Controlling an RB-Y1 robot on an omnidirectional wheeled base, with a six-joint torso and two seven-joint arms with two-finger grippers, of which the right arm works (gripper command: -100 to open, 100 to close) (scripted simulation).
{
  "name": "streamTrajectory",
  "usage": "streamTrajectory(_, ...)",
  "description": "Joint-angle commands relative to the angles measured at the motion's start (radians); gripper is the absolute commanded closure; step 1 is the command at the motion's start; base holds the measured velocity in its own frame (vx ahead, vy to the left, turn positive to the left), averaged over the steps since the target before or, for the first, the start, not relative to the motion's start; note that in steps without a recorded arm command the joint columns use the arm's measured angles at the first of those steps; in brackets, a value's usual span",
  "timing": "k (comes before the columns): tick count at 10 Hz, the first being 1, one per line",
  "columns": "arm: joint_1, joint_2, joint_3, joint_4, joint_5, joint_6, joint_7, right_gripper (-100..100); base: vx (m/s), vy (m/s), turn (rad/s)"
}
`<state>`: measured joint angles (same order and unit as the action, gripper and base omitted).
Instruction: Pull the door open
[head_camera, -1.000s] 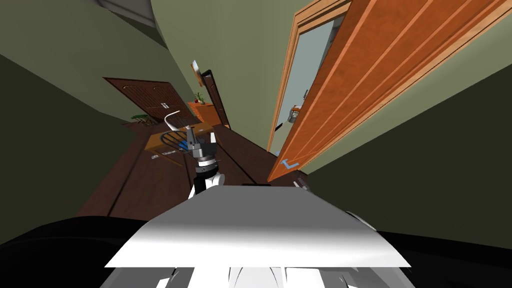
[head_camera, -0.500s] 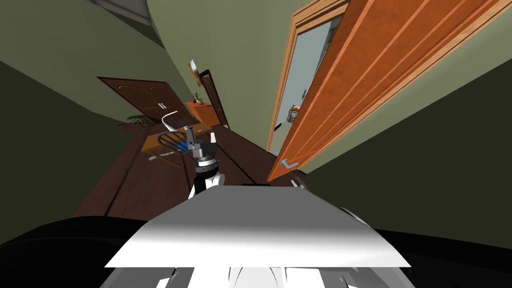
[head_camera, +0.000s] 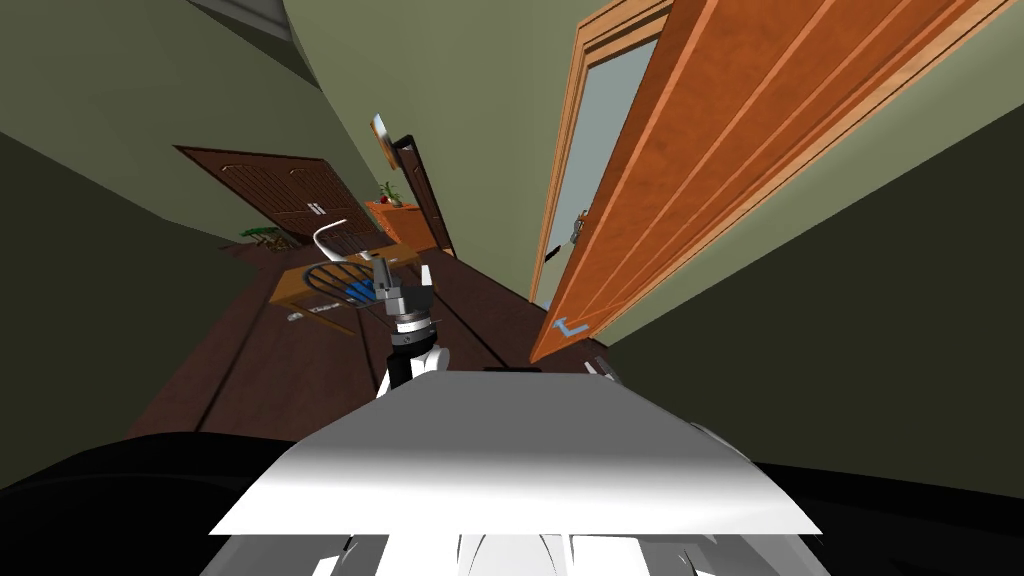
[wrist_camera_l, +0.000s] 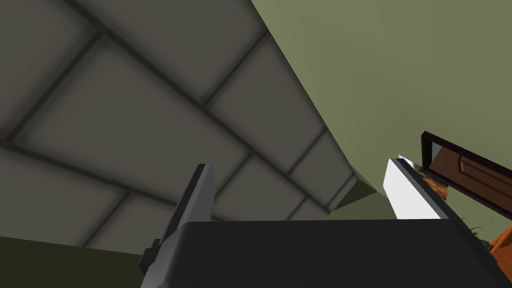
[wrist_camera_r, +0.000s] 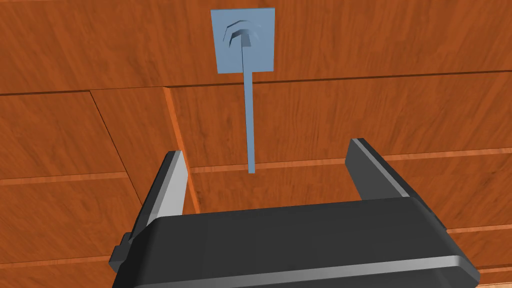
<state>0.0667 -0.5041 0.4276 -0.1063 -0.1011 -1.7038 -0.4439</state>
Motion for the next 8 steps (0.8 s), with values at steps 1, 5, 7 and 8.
streamTrajectory(1,0.000,0.000,0.000,0.000,0.000,0.000,0.000,-100,-0.016,-0.087,0.006)
streamTrajectory(5,-0.031,0.014,-0.020,-0.008,-0.012,0.051,-0.007,-100,0.005,0.123,0.096)
streamTrajectory(7,-0.040,0.014,-0.020,-0.008,-0.012,0.051,-0.007,-100,0.010,0.058,0.042)
streamTrajectory(8,-0.031,0.014,-0.020,-0.008,-0.012,0.051,-0.007,-100,0.005,-0.006,-0.020)
